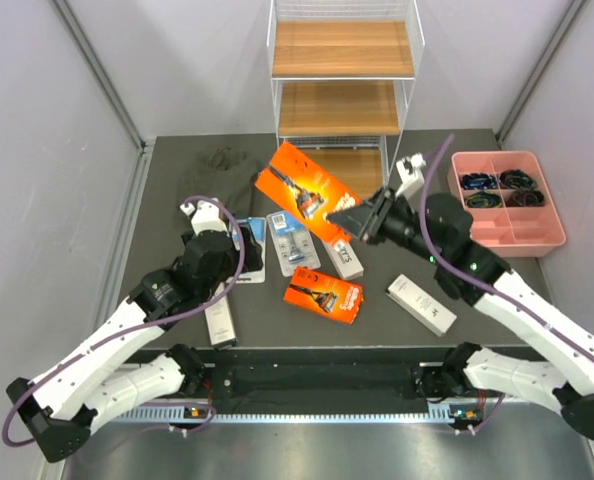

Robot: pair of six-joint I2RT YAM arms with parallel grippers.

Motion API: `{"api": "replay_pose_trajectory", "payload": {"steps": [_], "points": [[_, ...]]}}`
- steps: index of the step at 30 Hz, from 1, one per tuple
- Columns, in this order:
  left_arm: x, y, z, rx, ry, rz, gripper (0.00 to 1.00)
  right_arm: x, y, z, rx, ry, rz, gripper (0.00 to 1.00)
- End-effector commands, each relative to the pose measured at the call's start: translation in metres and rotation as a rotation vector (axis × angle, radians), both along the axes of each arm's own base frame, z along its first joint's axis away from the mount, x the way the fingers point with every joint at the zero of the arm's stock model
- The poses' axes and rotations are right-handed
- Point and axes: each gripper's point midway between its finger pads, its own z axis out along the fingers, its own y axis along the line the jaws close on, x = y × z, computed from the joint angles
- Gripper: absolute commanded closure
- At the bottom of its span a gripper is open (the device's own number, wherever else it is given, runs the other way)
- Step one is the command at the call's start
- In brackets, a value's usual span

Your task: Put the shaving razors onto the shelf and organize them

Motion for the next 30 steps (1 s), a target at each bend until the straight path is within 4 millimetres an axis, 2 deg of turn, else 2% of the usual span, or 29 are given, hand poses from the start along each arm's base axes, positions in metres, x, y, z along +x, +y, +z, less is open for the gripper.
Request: {"api": "replay_pose_trajectory", "payload": {"steps": [1, 2, 3, 5, 6, 8, 9, 10, 11, 12, 13, 14, 15, 17, 18, 20, 21, 23, 24, 25, 26, 27, 28, 29, 30], "points": [[0.002, -0.008, 0.031, -0.024, -0.035, -0.045, 0.01, 0.011, 0.010, 0.087, 0.099, -0.167, 0.086, 1.00], [0.004, -0.011, 0.030, -0.008, -0.025, -0.055, 0.01, 0.021, 0.014, 0.099, 0.108, -0.174, 0.089, 1.00], [0.007, -0.015, 0.040, -0.014, -0.038, -0.067, 0.01, 0.026, 0.017, 0.104, 0.108, -0.176, 0.092, 1.00], [0.011, -0.022, 0.042, 0.014, -0.021, -0.094, 0.01, 0.038, 0.025, 0.117, 0.116, -0.174, 0.103, 1.00], [0.013, -0.025, 0.056, 0.004, -0.039, -0.103, 0.01, 0.044, 0.025, 0.122, 0.121, -0.177, 0.099, 1.00], [0.018, -0.031, 0.058, 0.032, -0.023, -0.125, 0.01, 0.054, 0.031, 0.136, 0.141, -0.176, 0.108, 1.00], [0.020, -0.034, 0.071, 0.023, -0.041, -0.131, 0.01, 0.061, 0.030, 0.142, 0.147, -0.181, 0.099, 1.00], [0.023, -0.036, 0.075, 0.027, -0.045, -0.137, 0.01, 0.065, 0.031, 0.145, 0.148, -0.179, 0.096, 1.00], [0.026, -0.039, 0.074, 0.049, -0.033, -0.147, 0.01, 0.067, 0.029, 0.160, 0.161, -0.197, 0.093, 1.00], [0.029, -0.043, 0.087, 0.037, -0.054, -0.153, 0.01, 0.080, 0.032, 0.157, 0.152, -0.182, 0.083, 1.00], [0.031, -0.045, 0.090, 0.041, -0.055, -0.157, 0.01, 0.084, 0.031, 0.161, 0.162, -0.179, 0.080, 1.00], [0.035, -0.049, 0.088, 0.060, -0.044, -0.169, 0.01, 0.086, 0.029, 0.175, 0.180, -0.198, 0.079, 1.00], [0.038, -0.052, 0.100, 0.050, -0.064, -0.172, 0.01, 0.097, 0.032, 0.173, 0.182, -0.187, 0.072, 1.00], [0.045, -0.058, 0.103, 0.065, -0.065, -0.183, 0.01, 0.110, 0.026, 0.184, 0.213, -0.187, 0.041, 1.00], [0.049, -0.059, 0.115, 0.054, -0.088, -0.181, 0.01, 0.114, 0.024, 0.190, 0.233, -0.198, 0.031, 1.00], [0.055, -0.065, 0.118, 0.071, -0.092, -0.191, 0.01, 0.132, 0.019, 0.191, 0.271, -0.178, -0.008, 1.00], [0.058, -0.066, 0.128, 0.064, -0.110, -0.190, 0.01, 0.137, 0.017, 0.199, 0.297, -0.199, -0.016, 1.00], [0.065, -0.070, 0.129, 0.078, -0.111, -0.195, 0.01, 0.156, 0.013, 0.201, 0.316, -0.184, -0.050, 1.00], [0.067, -0.071, 0.137, 0.074, -0.124, -0.194, 0.01, 0.162, 0.013, 0.201, 0.321, -0.181, -0.058, 1.00], [0.070, -0.073, 0.138, 0.072, -0.127, -0.196, 0.01, 0.165, 0.011, 0.212, 0.341, -0.189, -0.065, 1.00], [0.073, -0.076, 0.137, 0.075, -0.123, -0.200, 0.01, 0.179, 0.013, 0.204, 0.338, -0.169, -0.080, 1.00], [0.074, -0.078, 0.142, 0.067, -0.133, -0.202, 0.01, 0.184, 0.012, 0.205, 0.348, -0.165, -0.086, 1.00], [0.076, -0.080, 0.143, 0.064, -0.132, -0.208, 0.01, 0.186, 0.011, 0.216, 0.376, -0.176, -0.087, 1.00], [0.079, -0.083, 0.141, 0.065, -0.129, -0.211, 0.01, 0.198, 0.013, 0.209, 0.373, -0.157, -0.097, 1.00], [0.080, -0.083, 0.144, 0.058, -0.136, -0.212, 0.01, 0.203, 0.013, 0.210, 0.380, -0.155, -0.104, 1.00]]}}
